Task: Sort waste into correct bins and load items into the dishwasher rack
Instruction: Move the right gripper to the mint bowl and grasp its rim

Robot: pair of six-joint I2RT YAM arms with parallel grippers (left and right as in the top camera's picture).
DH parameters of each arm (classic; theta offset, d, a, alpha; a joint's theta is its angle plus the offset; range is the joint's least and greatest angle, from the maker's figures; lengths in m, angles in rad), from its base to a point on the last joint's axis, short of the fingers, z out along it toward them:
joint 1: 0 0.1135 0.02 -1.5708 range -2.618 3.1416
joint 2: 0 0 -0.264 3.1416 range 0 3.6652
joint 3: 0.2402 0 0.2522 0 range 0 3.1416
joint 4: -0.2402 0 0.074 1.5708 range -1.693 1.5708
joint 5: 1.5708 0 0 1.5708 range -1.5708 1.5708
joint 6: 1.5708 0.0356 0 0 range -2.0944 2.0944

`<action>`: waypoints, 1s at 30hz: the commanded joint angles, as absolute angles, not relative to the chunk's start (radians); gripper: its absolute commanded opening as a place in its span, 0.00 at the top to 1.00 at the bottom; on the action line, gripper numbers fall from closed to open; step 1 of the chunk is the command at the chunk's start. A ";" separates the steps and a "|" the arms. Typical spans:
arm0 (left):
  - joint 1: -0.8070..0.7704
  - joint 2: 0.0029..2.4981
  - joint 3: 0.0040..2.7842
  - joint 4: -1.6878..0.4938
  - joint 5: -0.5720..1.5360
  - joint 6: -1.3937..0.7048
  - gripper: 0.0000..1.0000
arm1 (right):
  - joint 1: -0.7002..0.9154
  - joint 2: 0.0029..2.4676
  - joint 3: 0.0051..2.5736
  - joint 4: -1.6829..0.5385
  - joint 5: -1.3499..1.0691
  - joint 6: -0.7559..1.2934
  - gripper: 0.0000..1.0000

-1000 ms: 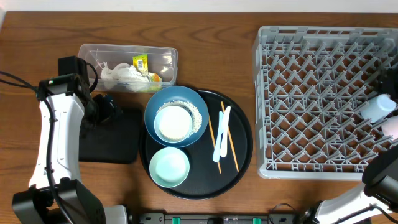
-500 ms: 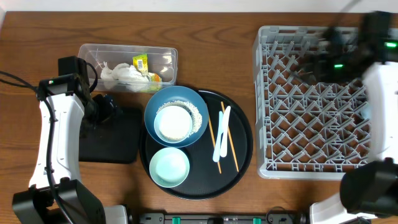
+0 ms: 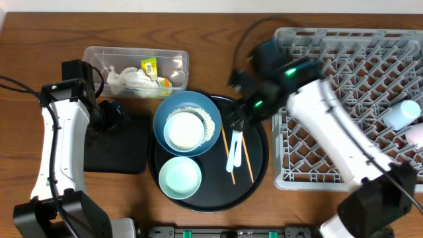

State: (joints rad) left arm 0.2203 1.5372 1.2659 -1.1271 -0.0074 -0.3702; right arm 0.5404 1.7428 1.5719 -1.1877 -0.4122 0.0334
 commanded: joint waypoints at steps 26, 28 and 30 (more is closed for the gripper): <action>0.223 1.525 1.260 -1.132 -0.023 -0.379 0.03 | 1.022 1.838 1.183 -0.697 -0.109 0.532 0.54; 0.223 1.524 1.260 -1.132 -0.023 -0.380 0.03 | 1.023 1.847 1.183 -0.695 -0.109 0.532 0.58; 0.223 1.524 1.260 -1.132 -0.023 -0.379 0.03 | 1.022 1.847 1.183 -0.694 -0.109 0.536 0.69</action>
